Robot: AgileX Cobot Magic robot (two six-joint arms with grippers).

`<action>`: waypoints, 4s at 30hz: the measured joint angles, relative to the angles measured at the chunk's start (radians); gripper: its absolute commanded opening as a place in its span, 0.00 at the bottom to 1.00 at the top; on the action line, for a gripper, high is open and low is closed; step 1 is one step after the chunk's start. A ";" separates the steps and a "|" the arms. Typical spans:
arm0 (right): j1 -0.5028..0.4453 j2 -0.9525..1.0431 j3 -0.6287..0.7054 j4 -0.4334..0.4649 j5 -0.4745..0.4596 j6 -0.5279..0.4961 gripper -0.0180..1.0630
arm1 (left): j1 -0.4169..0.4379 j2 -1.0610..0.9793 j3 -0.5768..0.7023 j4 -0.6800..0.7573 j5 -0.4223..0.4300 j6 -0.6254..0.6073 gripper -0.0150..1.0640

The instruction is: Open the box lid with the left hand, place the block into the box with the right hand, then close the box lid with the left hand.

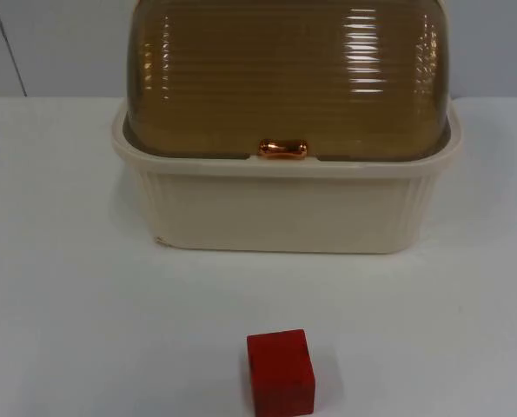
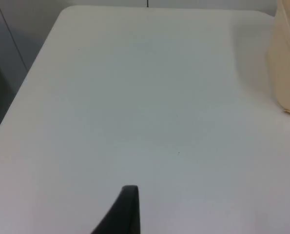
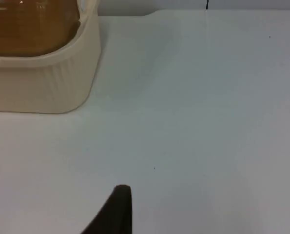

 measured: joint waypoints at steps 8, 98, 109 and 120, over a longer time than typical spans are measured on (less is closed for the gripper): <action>0.000 0.000 0.000 0.000 -0.002 0.029 0.98 | 0.000 0.000 0.000 0.002 0.000 0.000 0.97; 0.000 0.854 -0.473 -0.158 -0.430 0.132 0.98 | -0.924 1.468 -0.246 1.604 -0.631 -0.635 0.97; 0.000 0.854 -0.473 -0.175 -0.485 0.130 0.98 | -0.924 1.665 -0.264 1.659 -0.626 -0.676 0.89; 0.000 0.854 -0.473 -0.179 -0.491 0.130 0.98 | -0.924 1.674 -0.342 1.667 -0.634 -0.690 0.01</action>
